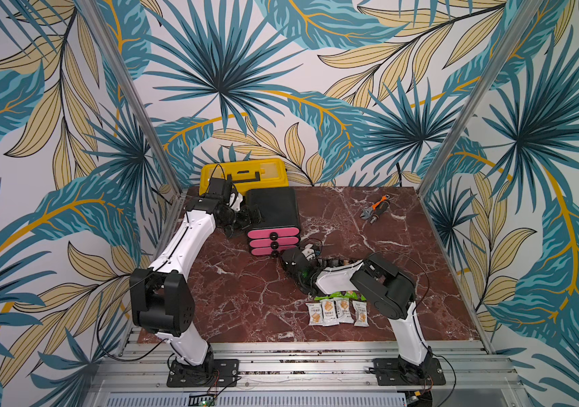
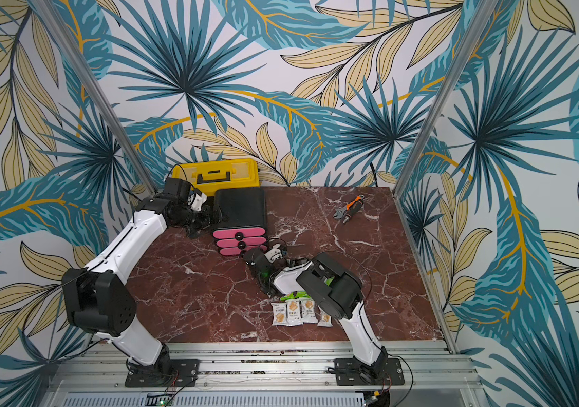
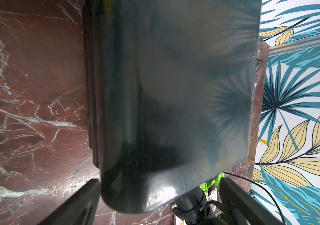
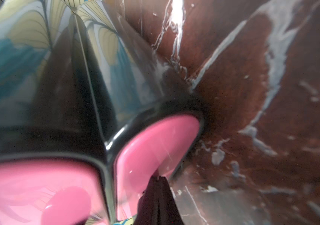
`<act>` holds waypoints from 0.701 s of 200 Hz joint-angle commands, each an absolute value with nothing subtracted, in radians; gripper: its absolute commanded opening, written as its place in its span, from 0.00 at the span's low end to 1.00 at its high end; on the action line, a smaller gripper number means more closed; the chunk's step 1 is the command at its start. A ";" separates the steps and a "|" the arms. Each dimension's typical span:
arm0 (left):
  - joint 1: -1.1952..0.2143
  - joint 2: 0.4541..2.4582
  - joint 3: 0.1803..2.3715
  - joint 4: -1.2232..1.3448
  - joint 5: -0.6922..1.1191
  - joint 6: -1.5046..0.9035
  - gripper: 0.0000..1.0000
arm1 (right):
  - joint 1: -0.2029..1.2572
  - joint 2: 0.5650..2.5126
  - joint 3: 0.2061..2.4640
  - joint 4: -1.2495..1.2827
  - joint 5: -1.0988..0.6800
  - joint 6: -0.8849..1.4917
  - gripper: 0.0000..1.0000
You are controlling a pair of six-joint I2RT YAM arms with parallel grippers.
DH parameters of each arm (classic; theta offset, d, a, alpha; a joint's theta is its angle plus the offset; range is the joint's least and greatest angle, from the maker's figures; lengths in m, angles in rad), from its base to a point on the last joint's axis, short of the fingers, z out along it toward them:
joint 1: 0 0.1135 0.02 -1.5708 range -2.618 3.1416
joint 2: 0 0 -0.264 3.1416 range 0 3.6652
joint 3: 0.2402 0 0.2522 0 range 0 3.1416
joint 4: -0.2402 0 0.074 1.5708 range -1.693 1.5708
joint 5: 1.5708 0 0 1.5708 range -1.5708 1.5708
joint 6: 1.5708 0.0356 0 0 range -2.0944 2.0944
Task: Take the cookies out of the drawer
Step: Close the drawer in the storage box.
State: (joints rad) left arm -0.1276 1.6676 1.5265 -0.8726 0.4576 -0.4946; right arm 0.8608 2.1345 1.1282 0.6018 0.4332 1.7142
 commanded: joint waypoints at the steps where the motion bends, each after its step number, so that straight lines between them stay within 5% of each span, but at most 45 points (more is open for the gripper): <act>1: -0.137 1.622 1.511 -0.887 0.476 -0.491 1.00 | 0.856 2.132 1.117 0.692 0.486 1.730 0.08; 101: -0.137 1.552 1.510 -0.919 0.359 -0.527 1.00 | 0.865 1.990 1.026 0.530 0.549 1.701 0.05; 140: -0.139 1.420 1.430 -0.822 0.196 -0.572 1.00 | 0.880 1.668 1.017 0.205 0.697 1.485 0.49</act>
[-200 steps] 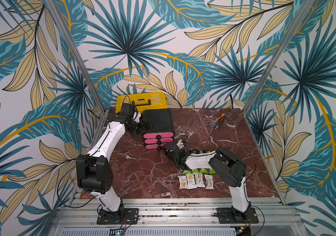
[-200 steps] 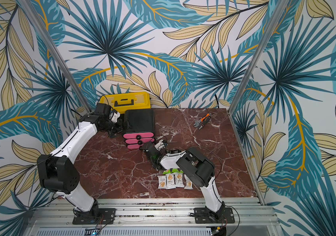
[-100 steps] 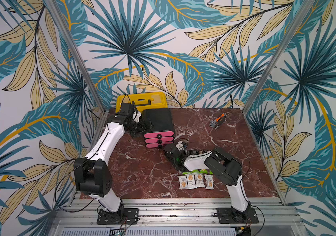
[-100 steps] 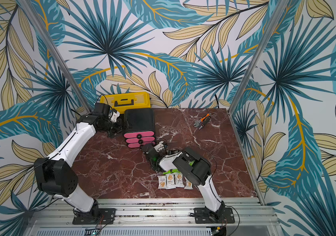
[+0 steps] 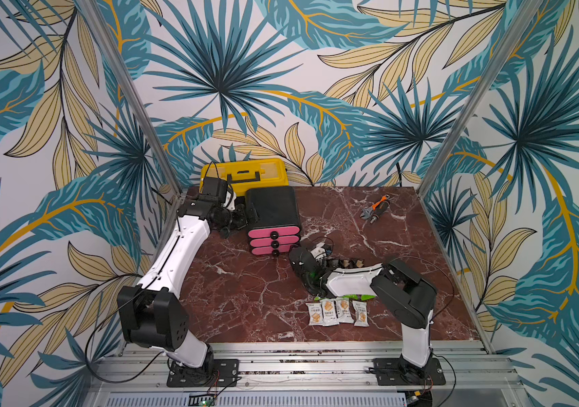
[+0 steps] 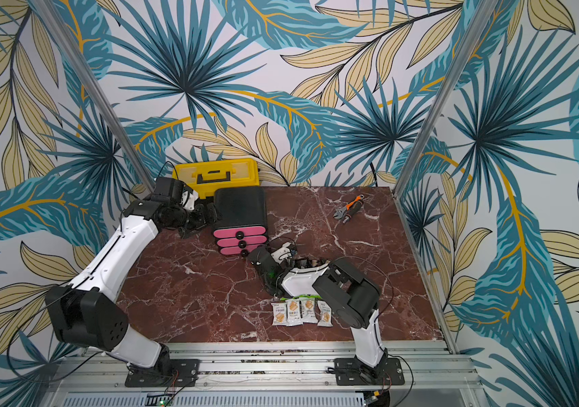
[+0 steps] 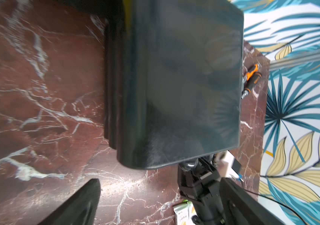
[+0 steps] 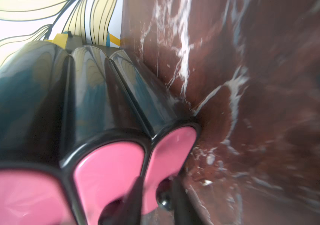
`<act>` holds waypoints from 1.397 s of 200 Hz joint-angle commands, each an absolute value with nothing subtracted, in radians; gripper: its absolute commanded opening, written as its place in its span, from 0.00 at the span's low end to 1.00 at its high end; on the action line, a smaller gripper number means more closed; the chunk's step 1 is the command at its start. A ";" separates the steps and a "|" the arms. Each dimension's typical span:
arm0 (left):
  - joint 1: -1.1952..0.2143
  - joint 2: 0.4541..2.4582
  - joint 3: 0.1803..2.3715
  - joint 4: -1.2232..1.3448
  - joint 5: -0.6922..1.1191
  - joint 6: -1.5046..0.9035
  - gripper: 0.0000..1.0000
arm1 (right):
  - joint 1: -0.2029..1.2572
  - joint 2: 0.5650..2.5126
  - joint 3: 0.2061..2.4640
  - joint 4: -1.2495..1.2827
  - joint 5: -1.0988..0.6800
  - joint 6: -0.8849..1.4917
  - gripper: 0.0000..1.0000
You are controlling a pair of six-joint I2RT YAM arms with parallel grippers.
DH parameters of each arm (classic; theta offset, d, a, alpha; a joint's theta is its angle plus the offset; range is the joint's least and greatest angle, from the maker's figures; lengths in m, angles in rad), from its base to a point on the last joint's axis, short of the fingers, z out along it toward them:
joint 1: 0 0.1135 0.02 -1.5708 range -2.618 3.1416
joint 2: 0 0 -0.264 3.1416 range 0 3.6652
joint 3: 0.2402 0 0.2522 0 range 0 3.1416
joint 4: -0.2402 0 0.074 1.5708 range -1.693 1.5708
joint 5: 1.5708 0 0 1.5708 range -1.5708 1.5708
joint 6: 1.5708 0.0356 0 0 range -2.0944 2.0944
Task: Take the cookies out of the drawer
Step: Close the drawer in the storage box, then reset both arms
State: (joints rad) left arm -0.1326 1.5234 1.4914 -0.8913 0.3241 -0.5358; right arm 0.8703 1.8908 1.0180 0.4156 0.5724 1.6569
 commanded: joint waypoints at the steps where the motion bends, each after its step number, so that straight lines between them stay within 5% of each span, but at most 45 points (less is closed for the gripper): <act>1: -0.139 1.417 1.426 -0.815 0.194 -0.574 1.00 | 0.879 1.659 1.017 0.192 0.703 1.477 0.50; 17: -0.141 1.364 1.351 -0.715 0.151 -0.594 1.00 | 0.879 1.514 1.020 0.001 0.797 1.370 0.64; 32: -0.154 1.304 1.283 -0.600 0.095 -0.600 1.00 | 0.880 1.404 1.046 -0.225 0.895 1.302 0.99; 49: -0.182 1.225 1.208 -0.452 0.013 -0.528 1.00 | 0.879 1.341 1.099 -0.507 0.982 1.246 1.00; 74: -0.201 1.118 0.981 -0.141 -0.157 -0.329 1.00 | 0.876 1.273 1.065 -0.518 1.052 0.714 1.00; 108: -0.142 1.043 0.606 0.268 -0.322 -0.213 1.00 | 0.757 1.225 0.922 -0.512 1.360 0.455 0.99; 127: -0.102 1.077 0.534 0.339 -0.318 -0.108 1.00 | 0.596 1.188 0.802 -0.443 1.233 0.439 0.99; 145: -0.080 1.147 0.479 0.461 -0.281 -0.083 1.00 | 0.492 1.123 0.571 0.070 1.016 0.192 0.99; 169: -0.080 1.264 0.429 0.626 -0.284 -0.048 1.00 | 0.376 1.148 0.473 0.429 0.838 0.074 1.00; 206: -0.069 1.447 0.415 0.815 -0.318 0.009 1.00 | 0.286 1.342 0.473 0.550 0.820 0.017 1.00; 258: -0.049 1.569 0.279 1.170 -0.338 -0.022 1.00 | 0.137 1.499 0.460 0.794 0.482 0.008 0.99; 279: -0.077 1.589 0.305 1.141 -0.303 0.033 1.00 | 0.073 1.478 0.485 0.698 0.376 0.067 0.99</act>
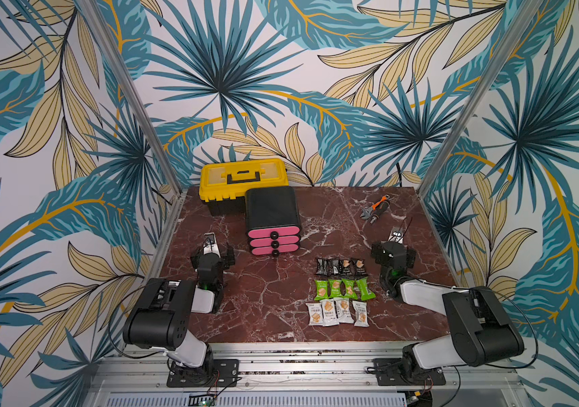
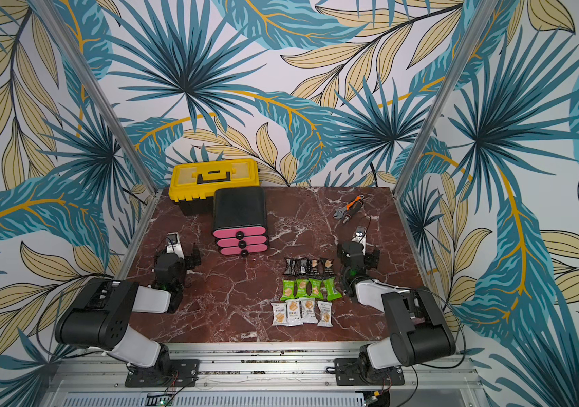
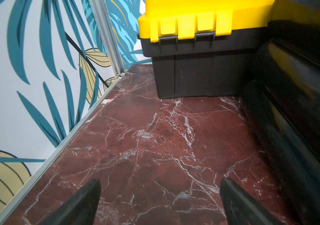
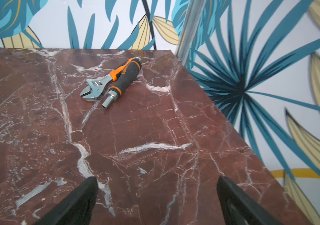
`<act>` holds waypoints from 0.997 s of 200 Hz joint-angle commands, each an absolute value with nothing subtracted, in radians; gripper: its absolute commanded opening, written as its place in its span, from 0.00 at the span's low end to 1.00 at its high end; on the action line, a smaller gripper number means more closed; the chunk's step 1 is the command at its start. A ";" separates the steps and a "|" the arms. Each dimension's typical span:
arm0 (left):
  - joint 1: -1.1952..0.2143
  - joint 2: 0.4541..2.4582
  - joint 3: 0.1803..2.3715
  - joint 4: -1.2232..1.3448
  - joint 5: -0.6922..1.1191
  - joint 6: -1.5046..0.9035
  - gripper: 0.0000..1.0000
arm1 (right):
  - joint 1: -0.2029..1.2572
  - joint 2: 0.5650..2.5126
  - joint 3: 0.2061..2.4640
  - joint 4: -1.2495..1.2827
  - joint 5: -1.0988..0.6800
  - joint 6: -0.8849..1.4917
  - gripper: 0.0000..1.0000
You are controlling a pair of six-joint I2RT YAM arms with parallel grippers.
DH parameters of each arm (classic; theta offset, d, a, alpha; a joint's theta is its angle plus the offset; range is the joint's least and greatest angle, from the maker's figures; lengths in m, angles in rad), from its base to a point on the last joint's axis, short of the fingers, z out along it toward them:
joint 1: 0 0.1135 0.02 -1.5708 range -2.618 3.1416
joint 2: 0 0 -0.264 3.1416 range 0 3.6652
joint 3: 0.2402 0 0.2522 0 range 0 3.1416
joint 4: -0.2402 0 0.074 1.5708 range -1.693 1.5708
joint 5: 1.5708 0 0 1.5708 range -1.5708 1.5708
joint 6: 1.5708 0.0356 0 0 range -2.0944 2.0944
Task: Take the cookies out of the drawer
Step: Reset both arms
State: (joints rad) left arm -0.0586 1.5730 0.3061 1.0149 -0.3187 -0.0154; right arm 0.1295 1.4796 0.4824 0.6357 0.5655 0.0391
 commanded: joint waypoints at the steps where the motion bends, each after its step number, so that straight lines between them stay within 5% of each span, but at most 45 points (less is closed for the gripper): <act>1: -0.078 1.592 0.306 1.143 -0.307 0.035 1.00 | 0.072 1.477 0.483 0.702 0.372 0.067 0.99; 40: -0.046 1.582 0.348 1.050 -0.299 -0.013 1.00 | 0.053 1.539 0.373 0.977 0.286 0.037 0.99; 53: -0.033 1.579 0.351 1.037 -0.279 -0.022 1.00 | 0.051 1.496 0.404 0.834 0.295 0.076 1.00; 199: -0.034 1.580 0.347 1.043 -0.254 -0.010 1.00 | 0.052 1.502 0.393 0.874 0.296 0.059 1.00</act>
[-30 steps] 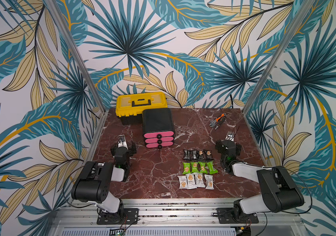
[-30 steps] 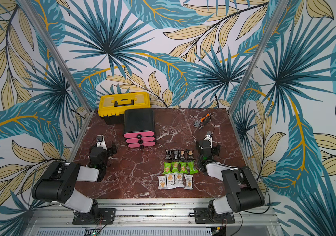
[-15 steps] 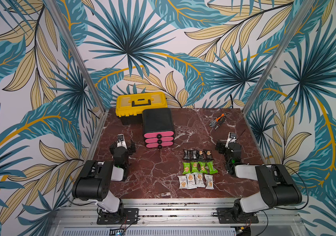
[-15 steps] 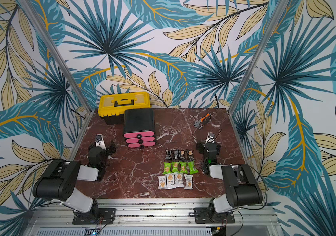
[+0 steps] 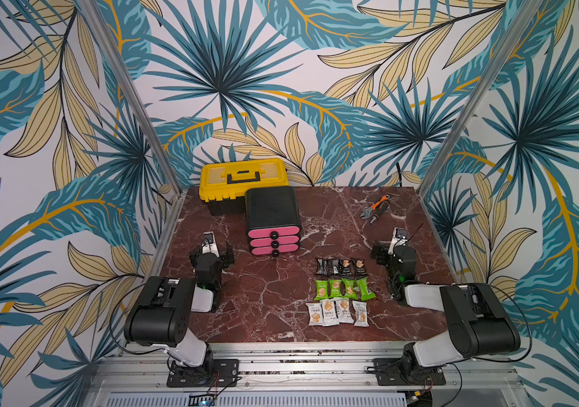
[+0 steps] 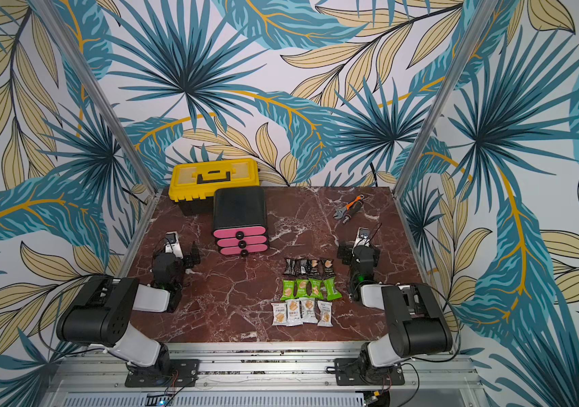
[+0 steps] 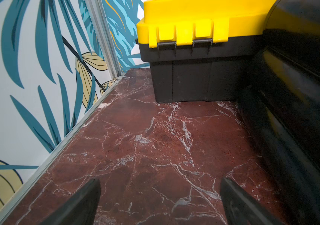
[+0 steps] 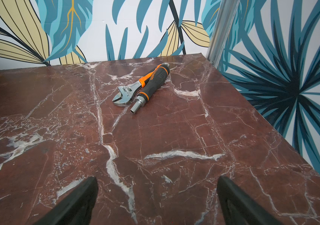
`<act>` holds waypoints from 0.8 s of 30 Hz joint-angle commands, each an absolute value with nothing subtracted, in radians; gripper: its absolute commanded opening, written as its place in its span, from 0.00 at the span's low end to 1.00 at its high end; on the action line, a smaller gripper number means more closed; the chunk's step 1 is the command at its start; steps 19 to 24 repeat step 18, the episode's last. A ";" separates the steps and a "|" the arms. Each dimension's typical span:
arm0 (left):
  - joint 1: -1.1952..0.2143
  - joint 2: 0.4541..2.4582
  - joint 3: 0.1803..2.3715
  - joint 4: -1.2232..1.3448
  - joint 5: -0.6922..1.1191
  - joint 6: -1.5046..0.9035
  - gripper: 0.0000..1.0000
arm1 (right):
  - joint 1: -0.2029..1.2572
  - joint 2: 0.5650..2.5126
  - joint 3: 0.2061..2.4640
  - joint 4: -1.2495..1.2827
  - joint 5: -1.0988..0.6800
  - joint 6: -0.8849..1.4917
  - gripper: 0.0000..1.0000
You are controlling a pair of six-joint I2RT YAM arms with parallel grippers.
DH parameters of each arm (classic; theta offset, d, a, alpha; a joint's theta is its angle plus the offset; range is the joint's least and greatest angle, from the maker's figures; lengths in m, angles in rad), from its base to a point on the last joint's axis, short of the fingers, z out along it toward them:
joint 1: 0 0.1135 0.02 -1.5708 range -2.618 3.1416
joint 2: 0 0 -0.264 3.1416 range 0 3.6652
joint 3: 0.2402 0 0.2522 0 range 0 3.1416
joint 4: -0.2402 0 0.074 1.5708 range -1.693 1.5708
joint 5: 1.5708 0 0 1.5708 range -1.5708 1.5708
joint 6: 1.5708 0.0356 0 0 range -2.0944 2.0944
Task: Take the cookies out of the drawer
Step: Reset both arms
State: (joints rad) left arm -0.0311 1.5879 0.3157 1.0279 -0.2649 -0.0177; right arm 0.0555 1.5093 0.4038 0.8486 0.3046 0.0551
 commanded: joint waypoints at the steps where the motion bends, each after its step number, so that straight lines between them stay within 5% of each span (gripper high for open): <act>1: -0.034 1.579 0.347 1.043 -0.254 -0.009 1.00 | 0.052 1.502 0.394 0.874 0.295 0.059 1.00; 24: 0.004 1.570 0.367 0.989 -0.155 -0.027 1.00 | 0.052 1.502 0.394 0.874 0.296 0.059 0.99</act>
